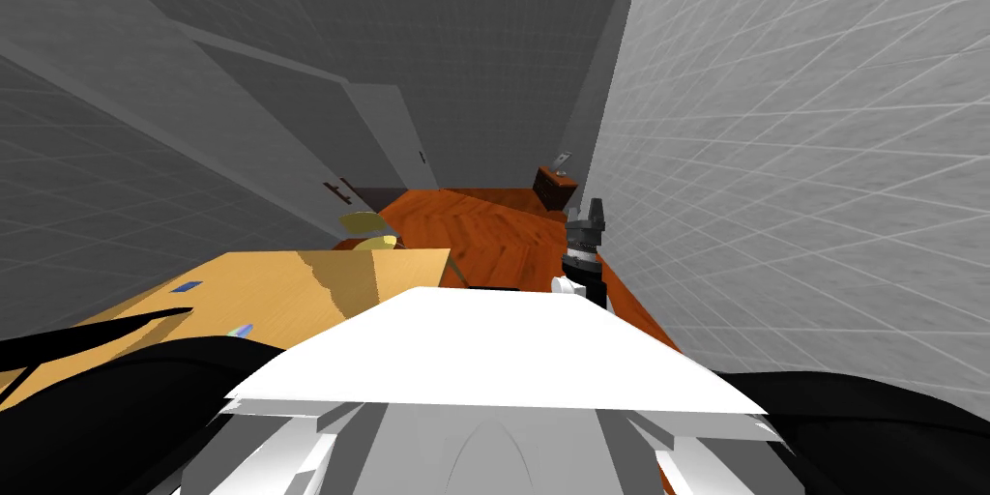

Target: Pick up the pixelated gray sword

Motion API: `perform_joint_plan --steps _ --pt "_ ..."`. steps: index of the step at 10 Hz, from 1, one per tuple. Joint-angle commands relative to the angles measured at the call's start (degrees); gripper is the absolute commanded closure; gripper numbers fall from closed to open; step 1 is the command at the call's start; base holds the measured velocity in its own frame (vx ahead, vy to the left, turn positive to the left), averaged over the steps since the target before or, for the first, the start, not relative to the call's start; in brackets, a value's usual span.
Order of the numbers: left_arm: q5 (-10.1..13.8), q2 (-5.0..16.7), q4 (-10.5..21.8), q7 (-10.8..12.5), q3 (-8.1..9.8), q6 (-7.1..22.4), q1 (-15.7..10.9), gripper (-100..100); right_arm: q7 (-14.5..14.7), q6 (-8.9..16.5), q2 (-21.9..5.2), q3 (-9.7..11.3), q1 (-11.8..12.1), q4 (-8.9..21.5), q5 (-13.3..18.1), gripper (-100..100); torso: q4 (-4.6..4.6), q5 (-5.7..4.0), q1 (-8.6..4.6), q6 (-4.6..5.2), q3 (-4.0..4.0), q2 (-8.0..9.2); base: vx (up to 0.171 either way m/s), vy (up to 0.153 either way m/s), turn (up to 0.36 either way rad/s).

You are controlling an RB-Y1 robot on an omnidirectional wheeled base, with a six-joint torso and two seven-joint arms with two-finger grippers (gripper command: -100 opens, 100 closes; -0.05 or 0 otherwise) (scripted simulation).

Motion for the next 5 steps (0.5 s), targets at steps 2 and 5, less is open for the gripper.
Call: perform_joint_plan --steps 2,5 --pt "0.56 -0.26 -2.56 -0.6 0.44 1.77 1.13 100 0.0 0.0 0.0 0.0 0.0 0.0 0.0 0 -0.01 0.0 0.0 0.0 -0.02 -0.03 0.022 -0.005 0.008" --pt "0.7 -0.28 -3.18 -0.73 0.56 2.23 1.35 0 0.0 0.0 0.0 0.0 0.0 0.0 0.0 0 -0.01 0.01 -0.01 0.0 -0.01 -0.01 0.009 -0.005 0.003"
